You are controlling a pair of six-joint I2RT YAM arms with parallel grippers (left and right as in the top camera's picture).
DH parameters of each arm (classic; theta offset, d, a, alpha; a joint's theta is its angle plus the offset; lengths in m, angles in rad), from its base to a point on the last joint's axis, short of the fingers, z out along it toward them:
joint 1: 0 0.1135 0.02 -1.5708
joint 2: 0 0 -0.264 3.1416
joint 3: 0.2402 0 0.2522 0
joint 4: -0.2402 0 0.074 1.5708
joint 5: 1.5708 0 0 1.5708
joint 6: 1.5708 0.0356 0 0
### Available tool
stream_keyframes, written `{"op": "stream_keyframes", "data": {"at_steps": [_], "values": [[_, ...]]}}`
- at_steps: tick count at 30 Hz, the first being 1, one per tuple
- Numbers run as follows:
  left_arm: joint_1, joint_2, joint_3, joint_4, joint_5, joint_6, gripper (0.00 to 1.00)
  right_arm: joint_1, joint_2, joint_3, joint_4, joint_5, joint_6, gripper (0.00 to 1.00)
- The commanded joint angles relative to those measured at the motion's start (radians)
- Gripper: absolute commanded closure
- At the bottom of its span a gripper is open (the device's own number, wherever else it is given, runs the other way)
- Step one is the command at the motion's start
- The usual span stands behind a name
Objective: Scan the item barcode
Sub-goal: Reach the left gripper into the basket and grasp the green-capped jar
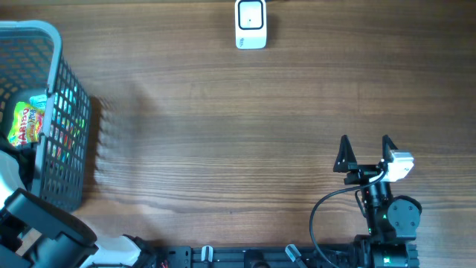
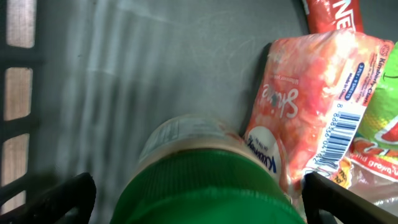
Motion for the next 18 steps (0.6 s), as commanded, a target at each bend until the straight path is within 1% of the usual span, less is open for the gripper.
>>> {"op": "stream_keyframes", "data": {"at_steps": [1, 2, 4, 5, 8, 10, 12, 16, 18], "values": [[0.004, 0.015, -0.04, 0.03, 0.002, -0.017, 0.0, 0.008, -0.003, -0.001, 0.003, 0.011, 0.01, 0.0], [0.004, 0.015, -0.045, 0.031, 0.002, -0.017, 0.06, 0.008, -0.003, -0.001, 0.003, 0.011, 0.01, 0.0], [0.004, 0.015, -0.061, 0.03, 0.002, -0.037, 0.32, 0.008, -0.003, -0.001, 0.003, 0.011, 0.01, 0.0], [0.004, 0.015, -0.064, 0.029, 0.002, -0.043, 0.43, 0.008, -0.003, -0.001, 0.002, 0.011, 0.01, 0.0], [0.004, 0.008, -0.064, 0.021, 0.007, -0.047, 0.42, 0.008, -0.003, -0.001, 0.003, 0.011, 0.01, 0.0], [0.004, -0.004, -0.051, 0.021, 0.048, -0.047, 0.47, 0.008, -0.003, -0.001, 0.003, 0.011, 0.01, 0.01], [0.004, -0.027, 0.002, -0.004, 0.103, -0.047, 0.49, 0.008, -0.003, -0.001, 0.003, 0.011, 0.01, 0.0], [0.004, -0.105, 0.219, -0.137, 0.13, -0.047, 0.46, 0.008, -0.003, -0.001, 0.003, 0.011, 0.01, 0.0], [0.004, -0.151, 0.364, -0.211, 0.14, -0.046, 0.44, 0.008, -0.003, -0.001, 0.003, 0.011, 0.01, 0.0]]}}
